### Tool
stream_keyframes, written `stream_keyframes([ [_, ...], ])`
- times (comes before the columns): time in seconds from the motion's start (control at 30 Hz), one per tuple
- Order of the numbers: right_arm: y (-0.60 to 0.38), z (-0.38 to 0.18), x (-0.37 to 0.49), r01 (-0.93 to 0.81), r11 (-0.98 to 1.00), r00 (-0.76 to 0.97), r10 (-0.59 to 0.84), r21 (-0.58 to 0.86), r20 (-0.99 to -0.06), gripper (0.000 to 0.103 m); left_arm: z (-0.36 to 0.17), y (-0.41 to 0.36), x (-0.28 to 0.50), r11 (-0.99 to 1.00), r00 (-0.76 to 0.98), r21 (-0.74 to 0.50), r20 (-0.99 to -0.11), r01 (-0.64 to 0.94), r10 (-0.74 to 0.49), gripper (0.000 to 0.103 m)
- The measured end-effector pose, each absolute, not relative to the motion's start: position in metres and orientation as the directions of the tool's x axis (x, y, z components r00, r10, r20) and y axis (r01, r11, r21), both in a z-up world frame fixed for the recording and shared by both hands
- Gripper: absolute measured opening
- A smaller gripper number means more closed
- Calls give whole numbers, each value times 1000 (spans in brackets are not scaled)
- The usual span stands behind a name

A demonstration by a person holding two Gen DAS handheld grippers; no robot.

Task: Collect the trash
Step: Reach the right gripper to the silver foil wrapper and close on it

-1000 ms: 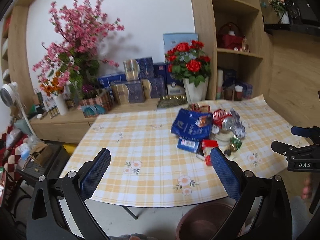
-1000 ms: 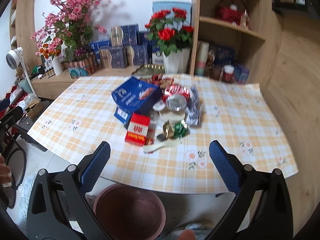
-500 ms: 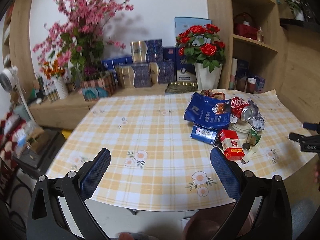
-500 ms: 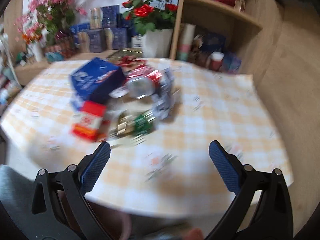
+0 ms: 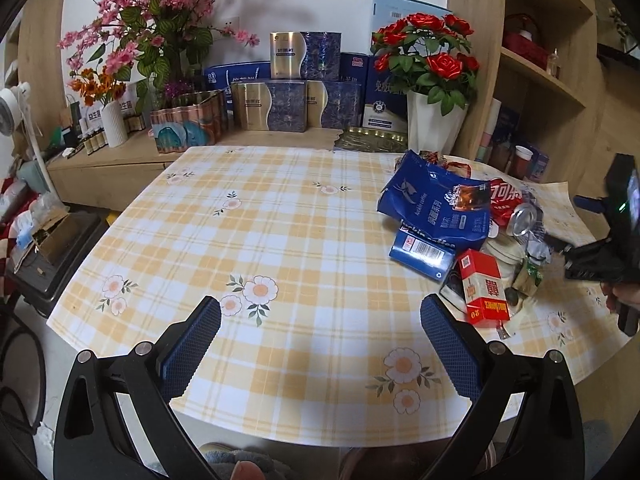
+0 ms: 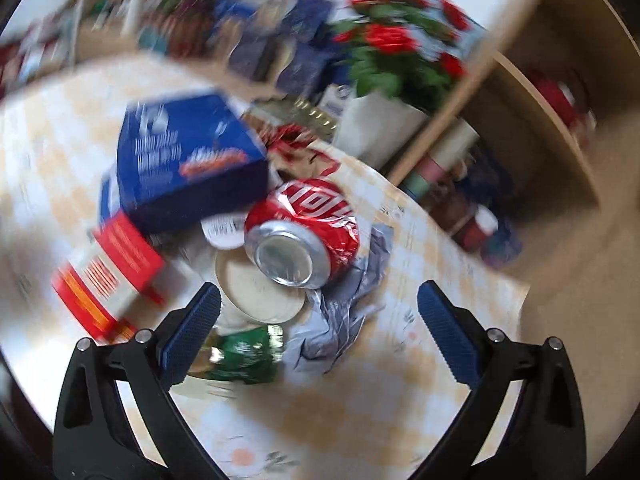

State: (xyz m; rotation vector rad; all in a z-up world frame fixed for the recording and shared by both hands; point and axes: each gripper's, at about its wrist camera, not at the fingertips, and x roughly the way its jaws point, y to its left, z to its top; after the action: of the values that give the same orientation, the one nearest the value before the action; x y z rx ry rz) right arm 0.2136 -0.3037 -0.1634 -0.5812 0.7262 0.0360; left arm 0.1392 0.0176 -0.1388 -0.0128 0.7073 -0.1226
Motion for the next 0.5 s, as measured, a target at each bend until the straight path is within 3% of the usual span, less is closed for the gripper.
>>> stream_keyframes([
  [0.07,-310,-169,223,-218,838,740,-193,-501,-645,97,-140,19,142,991,750,-74,-649,109,-130,98],
  [0.2,-348,-177,239,-109,914,693,-211,-390,-689,92,-143,23,147,989,745,-103,-651,103,-146,98],
  [0.27,-371,-185,250,-62,957,654,-176,-283,-736,82,-147,24,150,987,736,-122,-659,100,-156,98],
  [0.43,-393,-204,270,-8,997,601,-54,-74,-797,81,-153,17,152,982,716,-138,-673,127,-187,98],
  [0.5,-393,-211,276,2,999,589,-34,-41,-808,75,-154,13,152,982,715,-132,-673,135,-189,98],
])
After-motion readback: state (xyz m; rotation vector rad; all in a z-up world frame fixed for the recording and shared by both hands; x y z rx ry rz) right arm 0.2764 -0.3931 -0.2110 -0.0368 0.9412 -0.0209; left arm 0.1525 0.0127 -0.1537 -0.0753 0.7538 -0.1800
